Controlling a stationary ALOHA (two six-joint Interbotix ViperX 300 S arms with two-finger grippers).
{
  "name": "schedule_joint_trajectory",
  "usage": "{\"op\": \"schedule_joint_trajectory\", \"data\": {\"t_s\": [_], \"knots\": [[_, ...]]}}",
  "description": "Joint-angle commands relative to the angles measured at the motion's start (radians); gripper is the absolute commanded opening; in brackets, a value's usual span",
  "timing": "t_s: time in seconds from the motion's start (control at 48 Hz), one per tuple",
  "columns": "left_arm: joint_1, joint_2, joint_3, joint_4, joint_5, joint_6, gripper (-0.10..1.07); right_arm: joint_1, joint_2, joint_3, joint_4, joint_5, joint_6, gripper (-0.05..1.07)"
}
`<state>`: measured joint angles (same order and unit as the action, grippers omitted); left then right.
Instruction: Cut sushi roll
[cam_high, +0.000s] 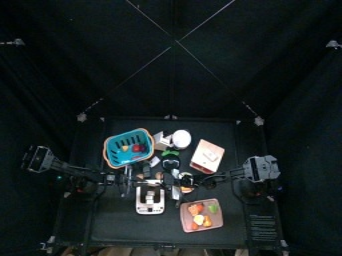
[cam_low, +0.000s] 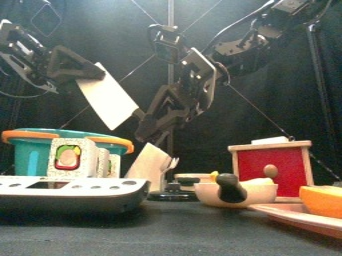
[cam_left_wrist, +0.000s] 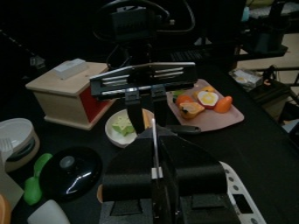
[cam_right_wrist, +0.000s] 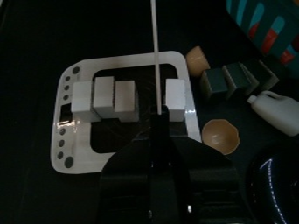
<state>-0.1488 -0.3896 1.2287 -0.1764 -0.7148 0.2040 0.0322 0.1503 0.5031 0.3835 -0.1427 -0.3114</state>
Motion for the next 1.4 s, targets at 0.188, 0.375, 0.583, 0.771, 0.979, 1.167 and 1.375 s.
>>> {"op": "schedule_joint_trajectory", "data": {"t_s": [0.188,0.375,0.583,0.771,0.979,1.167,1.375], "knots": [[-0.048,0.005,-0.011,-0.003,0.069,-0.002,0.39,0.009,-0.106,-0.049,-0.002,-0.015,0.0,0.43],[-0.077,0.005,0.006,-0.043,0.121,-0.003,0.39,0.018,-0.132,-0.023,0.009,-0.015,0.002,0.43],[-0.126,0.005,0.014,-0.084,0.141,-0.003,0.39,0.031,-0.144,-0.008,0.02,-0.015,0.002,0.43],[-0.146,0.011,0.035,-0.137,0.146,-0.003,0.39,0.051,-0.141,-0.003,0.023,-0.014,0.002,0.43],[-0.149,0.012,0.031,-0.149,0.146,-0.003,0.38,0.058,-0.129,0.005,0.044,-0.014,0.002,0.43],[-0.186,0.02,0.026,-0.161,0.146,-0.005,0.38,0.069,-0.118,0.015,0.063,-0.014,0.002,0.43],[-0.212,0.052,0.02,-0.198,0.146,-0.005,0.38,0.086,-0.109,0.017,0.069,-0.014,0.002,0.43]]}}
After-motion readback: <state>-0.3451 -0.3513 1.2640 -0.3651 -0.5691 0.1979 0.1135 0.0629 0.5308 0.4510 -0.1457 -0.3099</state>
